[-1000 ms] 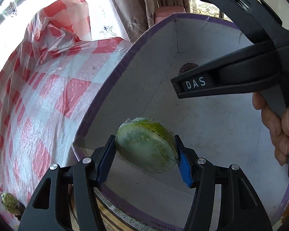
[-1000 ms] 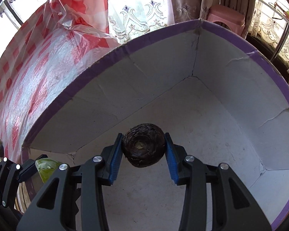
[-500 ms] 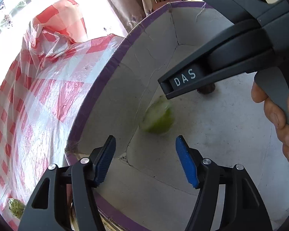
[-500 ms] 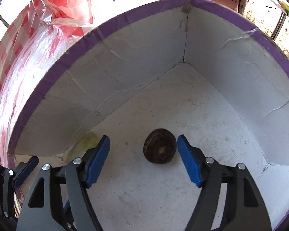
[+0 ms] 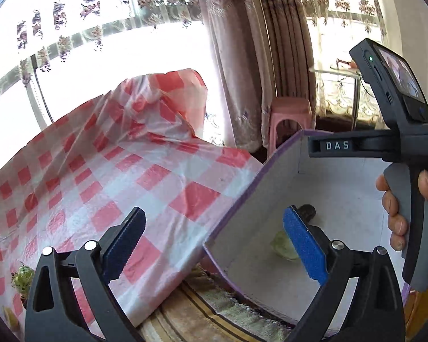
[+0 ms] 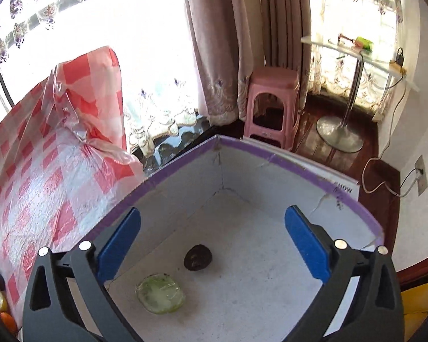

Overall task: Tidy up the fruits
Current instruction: 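Move both tools back over the remaining fruits on the tablecloth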

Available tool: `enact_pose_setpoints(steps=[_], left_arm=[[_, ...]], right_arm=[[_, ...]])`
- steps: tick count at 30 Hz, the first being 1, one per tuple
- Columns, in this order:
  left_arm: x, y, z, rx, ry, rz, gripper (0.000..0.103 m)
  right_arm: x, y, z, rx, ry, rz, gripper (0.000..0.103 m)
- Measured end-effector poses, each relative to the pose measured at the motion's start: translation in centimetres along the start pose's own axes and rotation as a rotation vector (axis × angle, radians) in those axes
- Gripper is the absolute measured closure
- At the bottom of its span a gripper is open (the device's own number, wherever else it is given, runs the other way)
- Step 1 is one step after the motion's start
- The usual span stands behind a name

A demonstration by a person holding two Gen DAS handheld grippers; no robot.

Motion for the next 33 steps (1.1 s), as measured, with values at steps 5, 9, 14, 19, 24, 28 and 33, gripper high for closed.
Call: enact_pose_setpoints(steps=[5,9,14,19,24,28,33], left_arm=[[-5.7,-0.7,3.7,0.056,0.104,0.082,0.009],[-11.9,-3.3,6.5,0.033,0.201,0.21,0.008],[-18.9,-7.6,10.0,0.036,0.331,0.299,0.008],[-24.6,-13.0,11.9,-0.021,0.438,0.388,0.008],[-29.0,-18.4,13.4,-0.073,0.485,0.531,0.008],[-31.5,-22.3,14.0,-0.133,0.528,0.648,0.008],[-32.9,-26.3,13.9,-0.2,0.548,0.764,0.008]], right_arm=[[-4.4,0.1,4.0,0.073,0.101,0.061,0.002],[-9.2,-0.9,6.2,0.078,0.257,0.093,0.002],[-15.7,-3.5,8.0,0.041,0.44,0.129,0.002],[-21.7,-6.6,9.6,0.015,0.545,0.161,0.002],[-27.6,-10.1,10.9,0.012,0.579,0.326,0.002],[-32.0,-13.1,11.3,-0.037,0.634,0.418,0.002],[-36.6,-16.9,12.3,-0.071,0.699,0.572,0.002]])
Point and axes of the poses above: each gripper's, at about its wrist camera, not at the fingertips, and z roughly against the way its jaws point, x to its right, y to its top, the point moved 7 cm from there along -z, roughly the way its jaws point, and after that the axes turned 10 degrees about -z, right-handed, at the moved point
